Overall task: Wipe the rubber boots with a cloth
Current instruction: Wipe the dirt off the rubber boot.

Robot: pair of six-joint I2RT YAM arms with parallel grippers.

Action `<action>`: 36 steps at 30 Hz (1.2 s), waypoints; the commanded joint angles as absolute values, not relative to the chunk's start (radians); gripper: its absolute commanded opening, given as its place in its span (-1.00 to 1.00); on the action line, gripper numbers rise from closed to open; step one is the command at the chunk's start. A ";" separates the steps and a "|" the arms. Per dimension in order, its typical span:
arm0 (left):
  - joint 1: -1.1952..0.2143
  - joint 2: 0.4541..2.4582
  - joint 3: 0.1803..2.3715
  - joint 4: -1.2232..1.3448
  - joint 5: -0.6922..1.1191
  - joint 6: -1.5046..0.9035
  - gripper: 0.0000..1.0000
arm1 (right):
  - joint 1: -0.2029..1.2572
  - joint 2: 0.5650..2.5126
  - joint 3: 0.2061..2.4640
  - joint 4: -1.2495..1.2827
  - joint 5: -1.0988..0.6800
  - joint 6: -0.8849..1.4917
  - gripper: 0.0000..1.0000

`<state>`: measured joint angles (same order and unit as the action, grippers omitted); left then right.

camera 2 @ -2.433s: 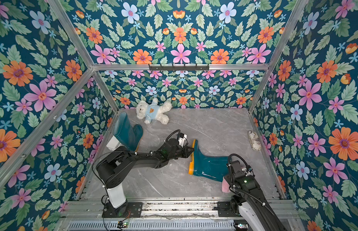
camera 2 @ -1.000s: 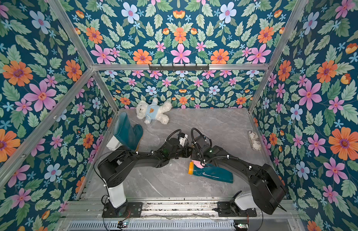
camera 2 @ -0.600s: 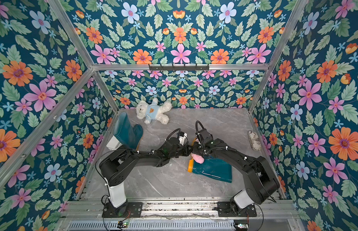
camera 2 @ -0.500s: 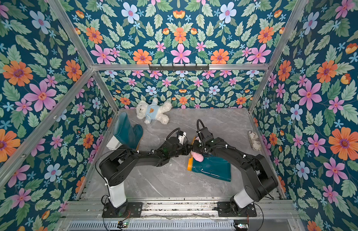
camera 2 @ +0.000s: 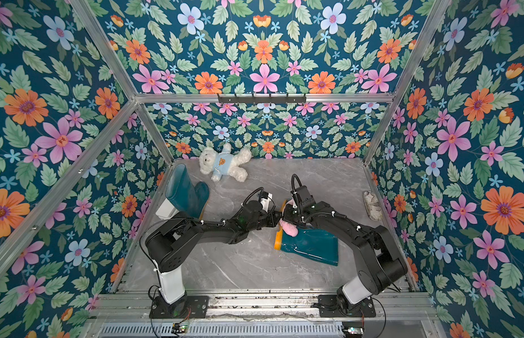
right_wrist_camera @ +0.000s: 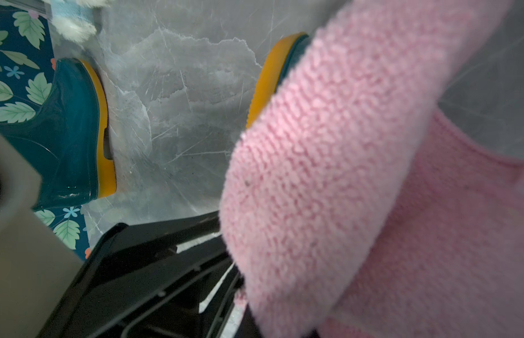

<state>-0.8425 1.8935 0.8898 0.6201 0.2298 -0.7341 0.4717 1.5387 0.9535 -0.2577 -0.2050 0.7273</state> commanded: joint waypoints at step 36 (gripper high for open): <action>-0.845 1.940 0.879 0.354 0.268 -0.730 -0.88 | 0.337 1.749 1.261 -0.343 -0.204 0.793 -1.00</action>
<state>-0.8433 1.9194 0.8963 0.6407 0.2546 -0.7341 0.3401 1.7000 1.2369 -0.2607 -0.1223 0.7464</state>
